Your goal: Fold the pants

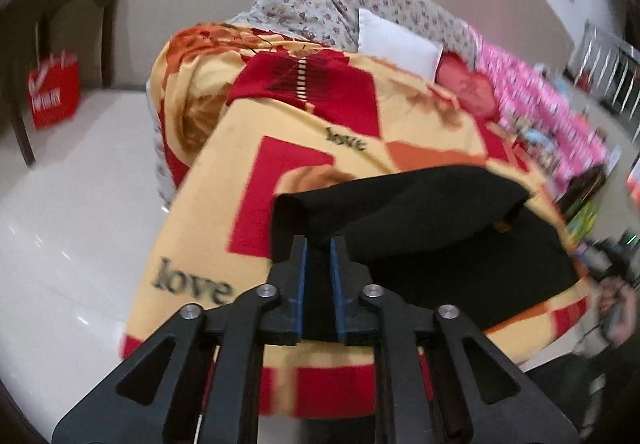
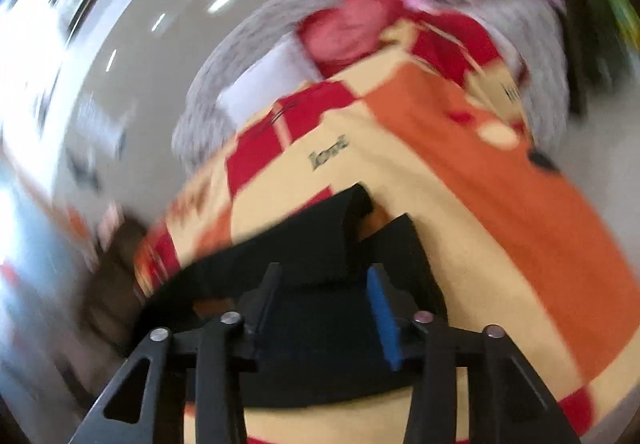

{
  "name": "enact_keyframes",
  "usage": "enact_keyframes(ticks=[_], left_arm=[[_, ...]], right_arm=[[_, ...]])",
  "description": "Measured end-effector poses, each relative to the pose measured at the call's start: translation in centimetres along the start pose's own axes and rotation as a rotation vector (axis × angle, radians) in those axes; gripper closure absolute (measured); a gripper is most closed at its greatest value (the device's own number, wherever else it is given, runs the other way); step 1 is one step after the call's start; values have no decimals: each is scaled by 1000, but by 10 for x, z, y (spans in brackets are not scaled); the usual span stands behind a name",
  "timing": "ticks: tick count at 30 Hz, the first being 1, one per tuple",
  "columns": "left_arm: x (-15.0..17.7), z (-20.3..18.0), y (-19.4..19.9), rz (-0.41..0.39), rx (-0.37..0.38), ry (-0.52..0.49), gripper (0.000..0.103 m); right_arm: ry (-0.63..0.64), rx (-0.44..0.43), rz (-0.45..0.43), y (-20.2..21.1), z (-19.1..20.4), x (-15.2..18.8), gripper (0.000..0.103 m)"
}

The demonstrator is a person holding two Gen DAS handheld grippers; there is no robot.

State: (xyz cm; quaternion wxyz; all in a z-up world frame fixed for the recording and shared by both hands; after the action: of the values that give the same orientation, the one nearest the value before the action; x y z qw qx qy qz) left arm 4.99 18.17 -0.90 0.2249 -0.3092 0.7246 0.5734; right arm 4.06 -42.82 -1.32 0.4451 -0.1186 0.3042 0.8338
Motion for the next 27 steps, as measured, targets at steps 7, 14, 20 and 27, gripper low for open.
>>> enact_keyframes(ticks=[7, 14, 20, 27], left_arm=[[-5, -15, 17, 10, 159, 197, 59], [10, -13, 6, 73, 155, 252, 59], [13, -8, 10, 78, 183, 331, 55], [20, -40, 0, 117, 270, 393, 45]], right_arm=[[-262, -49, 126, -31, -8, 16, 59], [-226, -68, 108, -67, -1, 1, 60], [-109, -7, 119, -69, -4, 7, 98], [116, 23, 104, -68, -6, 14, 99]])
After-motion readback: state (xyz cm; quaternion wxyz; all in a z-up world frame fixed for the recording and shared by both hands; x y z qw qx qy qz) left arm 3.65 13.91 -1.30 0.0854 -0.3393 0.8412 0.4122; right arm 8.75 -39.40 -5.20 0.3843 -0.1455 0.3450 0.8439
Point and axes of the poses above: each gripper's, at about its wrist camera, not at the fingertips, and y roughly against the way its jaws point, z to its left, x to its underside, the point moved 9 cm from there along -y, roughly the way its jaws point, and after that the axes turned 9 degrees about -x, right-handed, at the moved point
